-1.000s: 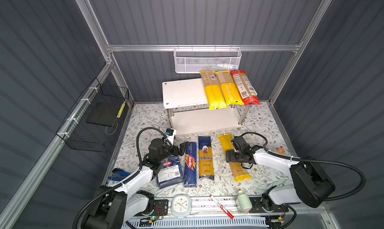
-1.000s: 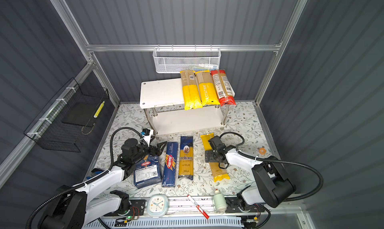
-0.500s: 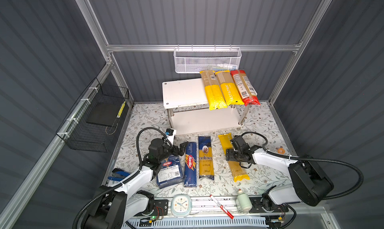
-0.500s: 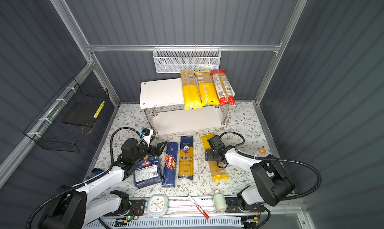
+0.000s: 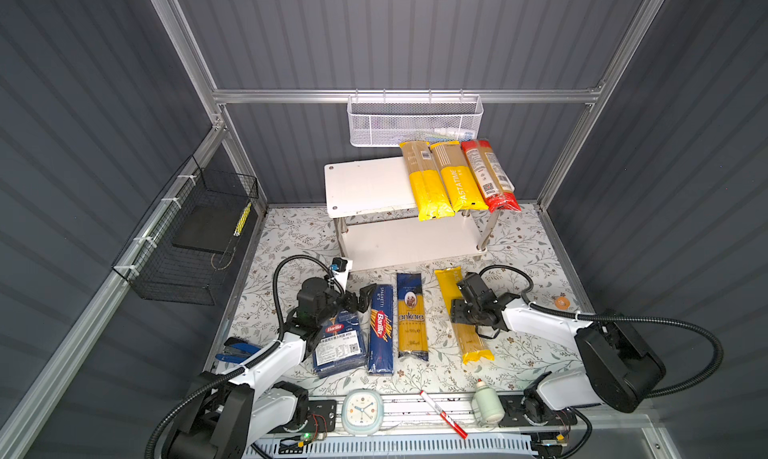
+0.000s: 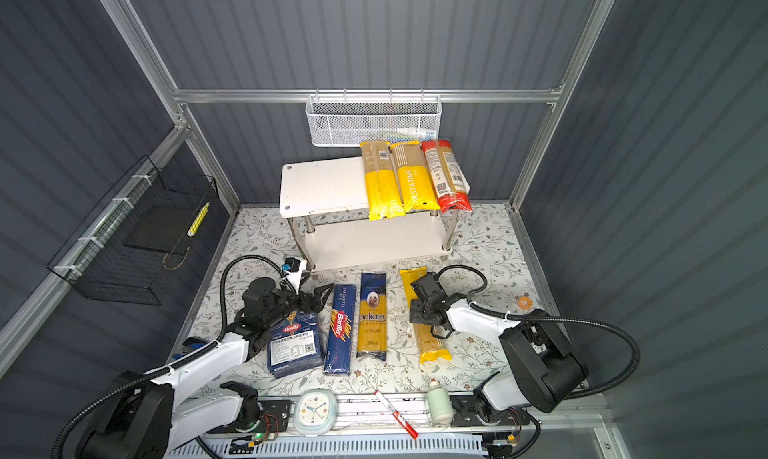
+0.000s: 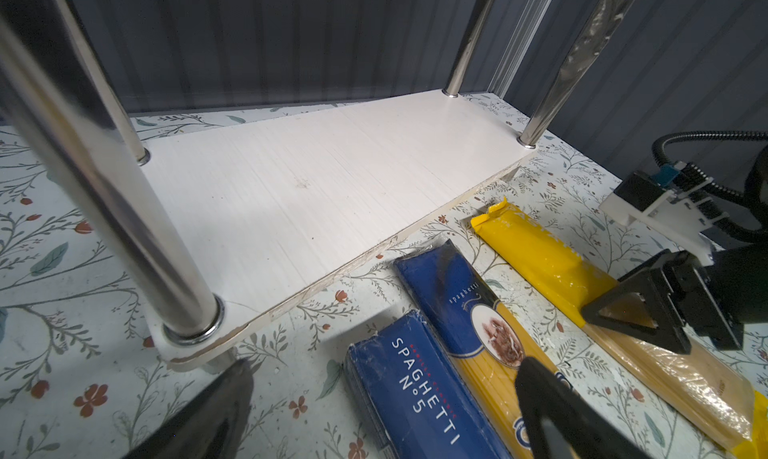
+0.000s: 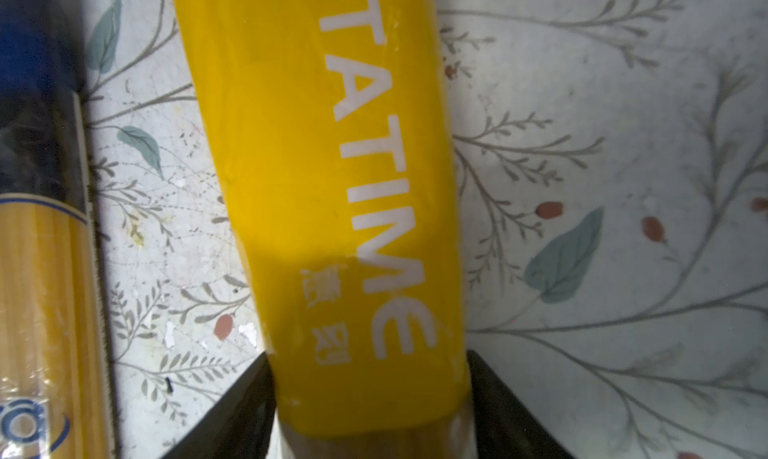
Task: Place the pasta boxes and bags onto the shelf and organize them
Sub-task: 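Lower the right gripper and close it on the yellow Pastatime bag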
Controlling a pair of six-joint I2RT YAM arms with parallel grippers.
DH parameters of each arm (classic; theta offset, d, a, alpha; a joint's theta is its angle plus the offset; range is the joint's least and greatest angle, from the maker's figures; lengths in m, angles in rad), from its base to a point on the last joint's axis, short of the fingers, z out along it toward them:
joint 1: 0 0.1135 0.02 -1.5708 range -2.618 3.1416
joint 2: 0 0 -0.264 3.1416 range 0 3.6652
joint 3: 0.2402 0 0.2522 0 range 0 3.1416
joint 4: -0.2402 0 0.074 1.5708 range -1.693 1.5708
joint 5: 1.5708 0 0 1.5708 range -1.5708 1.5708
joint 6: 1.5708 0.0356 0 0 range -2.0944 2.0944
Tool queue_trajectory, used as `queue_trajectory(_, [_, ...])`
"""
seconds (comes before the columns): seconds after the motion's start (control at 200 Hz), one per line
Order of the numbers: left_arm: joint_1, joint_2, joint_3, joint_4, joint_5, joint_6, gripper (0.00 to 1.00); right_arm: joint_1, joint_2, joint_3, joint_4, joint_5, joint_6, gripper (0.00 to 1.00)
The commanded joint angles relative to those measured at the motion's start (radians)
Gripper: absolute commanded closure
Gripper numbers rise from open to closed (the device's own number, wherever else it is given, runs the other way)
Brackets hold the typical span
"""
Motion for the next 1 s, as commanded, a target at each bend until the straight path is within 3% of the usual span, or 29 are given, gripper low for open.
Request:
queue_trajectory(0.0, [-0.002, -0.008, 0.003, 0.009, 0.002, -0.003, 0.01, 0.018, -0.002, -0.027, -0.035, -0.025, 0.018, 0.35])
queue_trajectory(0.995, [-0.002, -0.031, 0.015, -0.049, -0.069, -0.008, 0.01, 0.051, -0.161, -0.034, 0.033, 0.027, 0.029, 0.66])
